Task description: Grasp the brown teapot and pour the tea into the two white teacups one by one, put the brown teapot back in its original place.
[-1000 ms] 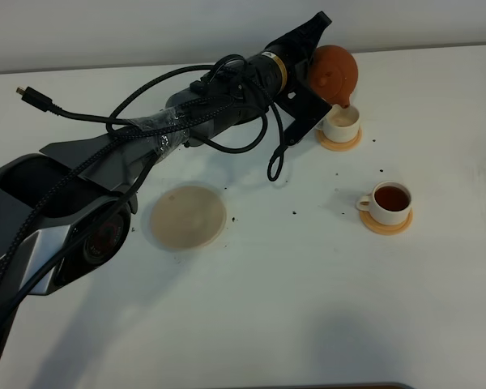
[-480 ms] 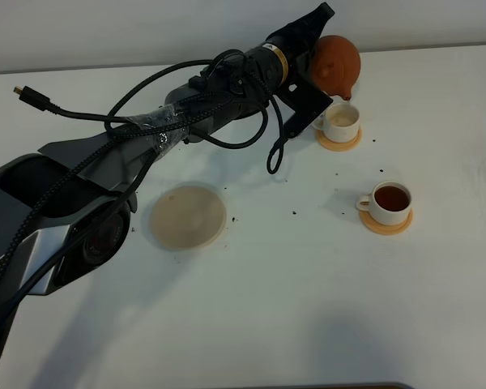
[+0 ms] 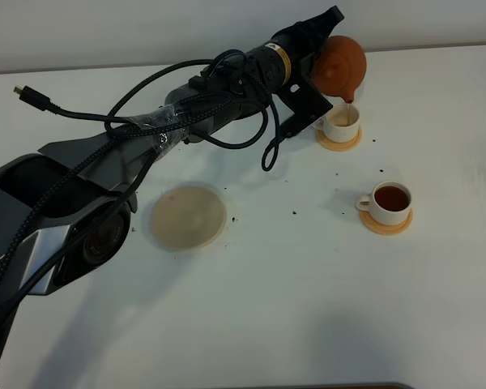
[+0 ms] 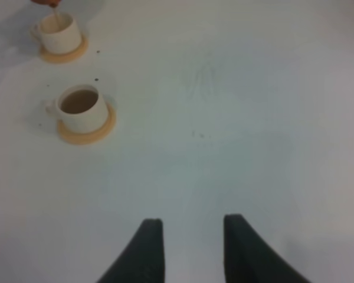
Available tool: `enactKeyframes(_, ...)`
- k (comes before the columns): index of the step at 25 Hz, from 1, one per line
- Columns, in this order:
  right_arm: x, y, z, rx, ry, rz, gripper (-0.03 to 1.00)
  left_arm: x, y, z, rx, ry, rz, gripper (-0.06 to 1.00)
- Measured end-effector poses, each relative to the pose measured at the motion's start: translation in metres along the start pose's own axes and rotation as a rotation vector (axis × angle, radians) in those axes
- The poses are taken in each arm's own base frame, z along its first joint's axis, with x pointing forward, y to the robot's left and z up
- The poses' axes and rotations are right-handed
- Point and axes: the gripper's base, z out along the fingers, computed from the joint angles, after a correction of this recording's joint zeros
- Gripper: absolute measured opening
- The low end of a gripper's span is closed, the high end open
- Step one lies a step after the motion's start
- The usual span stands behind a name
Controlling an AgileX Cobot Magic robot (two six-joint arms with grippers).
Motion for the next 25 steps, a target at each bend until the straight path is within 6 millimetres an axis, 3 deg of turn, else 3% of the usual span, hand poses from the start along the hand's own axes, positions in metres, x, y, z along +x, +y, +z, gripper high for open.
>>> enactKeyframes(18, 0.0, 0.0, 0.0, 0.0, 0.0, 0.0, 0.24, -0.0007, 0.0016, 0.0, -0.018, -0.007, 0.041, 0.11)
enactKeyframes(25, 0.0, 0.0, 0.0, 0.0, 0.0, 0.0, 0.24, 0.0082, -0.0057, 0.0004, -0.012, 0.004, 0.036, 0.11)
